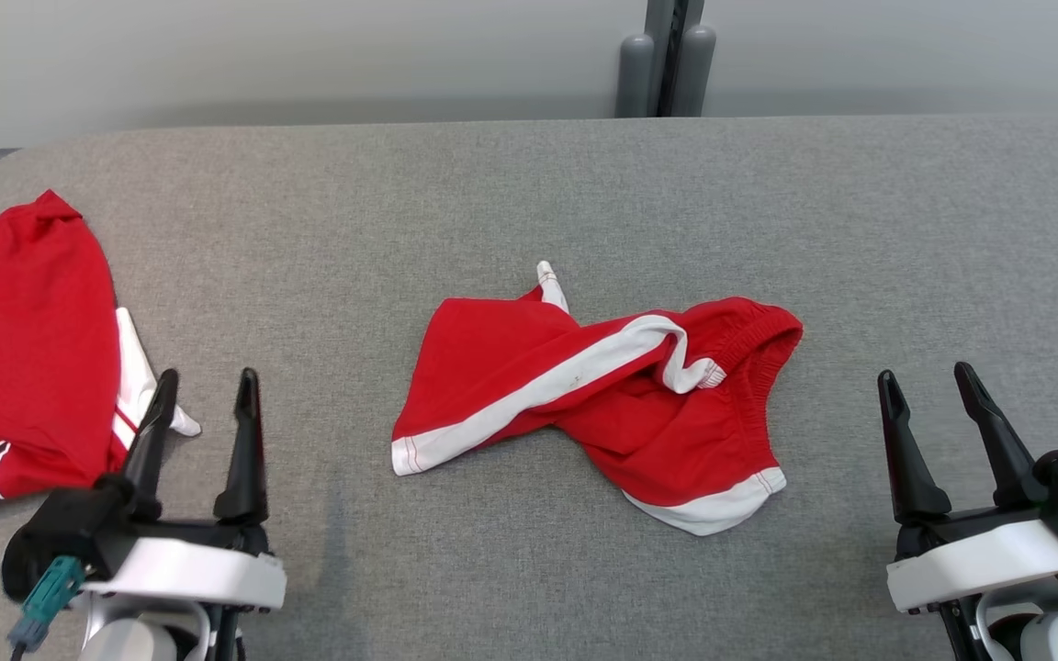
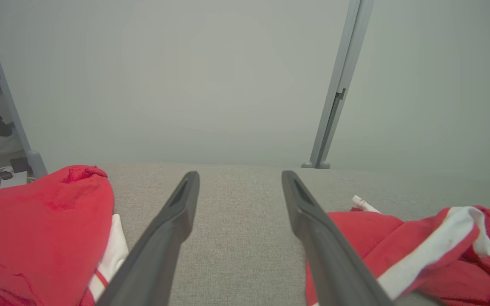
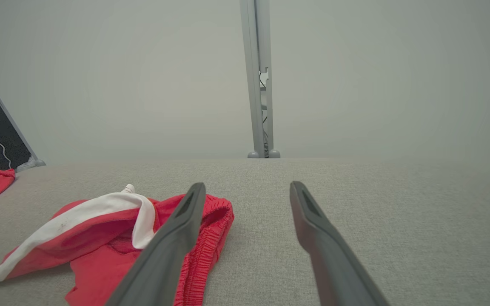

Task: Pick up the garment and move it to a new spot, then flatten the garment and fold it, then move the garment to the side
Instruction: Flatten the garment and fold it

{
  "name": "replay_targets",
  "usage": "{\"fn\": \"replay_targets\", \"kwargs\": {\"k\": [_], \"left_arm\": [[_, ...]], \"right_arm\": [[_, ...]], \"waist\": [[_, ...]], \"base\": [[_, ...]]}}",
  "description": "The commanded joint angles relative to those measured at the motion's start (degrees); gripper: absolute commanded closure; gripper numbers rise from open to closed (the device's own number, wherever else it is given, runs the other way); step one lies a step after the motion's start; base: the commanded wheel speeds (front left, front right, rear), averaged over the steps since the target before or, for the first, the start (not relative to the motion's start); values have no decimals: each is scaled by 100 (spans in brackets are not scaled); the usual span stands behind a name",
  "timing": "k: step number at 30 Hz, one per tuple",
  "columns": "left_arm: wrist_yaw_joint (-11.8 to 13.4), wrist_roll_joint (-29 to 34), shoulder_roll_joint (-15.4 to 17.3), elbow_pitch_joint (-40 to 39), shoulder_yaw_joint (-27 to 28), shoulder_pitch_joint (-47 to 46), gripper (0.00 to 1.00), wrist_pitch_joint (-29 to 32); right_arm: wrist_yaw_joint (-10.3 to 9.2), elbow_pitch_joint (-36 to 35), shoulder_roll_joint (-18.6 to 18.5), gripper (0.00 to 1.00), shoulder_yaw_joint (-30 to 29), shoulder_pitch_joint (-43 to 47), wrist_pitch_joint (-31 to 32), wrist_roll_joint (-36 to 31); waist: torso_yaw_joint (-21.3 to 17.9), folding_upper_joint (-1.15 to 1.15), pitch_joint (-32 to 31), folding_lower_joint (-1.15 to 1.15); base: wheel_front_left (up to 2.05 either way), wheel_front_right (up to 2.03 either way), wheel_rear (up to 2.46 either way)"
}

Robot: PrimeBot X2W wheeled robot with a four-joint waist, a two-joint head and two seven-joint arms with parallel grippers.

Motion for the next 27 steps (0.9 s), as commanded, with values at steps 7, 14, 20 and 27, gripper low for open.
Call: {"fn": "replay_targets", "kwargs": {"k": [7, 14, 20, 27], "left_arm": [[-345, 5, -148, 363, -455, -629, 0, 281], [-655, -132, -407, 1275, -923, -878, 0, 783], [-747, -316, -589, 1971, -1015, -997, 0, 914], [-889, -395, -651, 2456, -1156, -1193, 77, 992]], "right_arm": [[1, -67, -55, 0, 48, -108, 50, -46], [1, -3, -64, 0, 225, -268, 18, -28], [1, 77, -42, 0, 281, -327, -62, 16], [1, 126, -38, 0, 299, -417, -84, 5]], "waist": [[74, 0, 211, 0], [-25, 0, 422, 0], [-82, 0, 565, 0], [-94, 0, 670, 0]], "base": [[0, 0, 0], [0, 0, 0], [0, 0, 0], [0, 0, 0]]}}
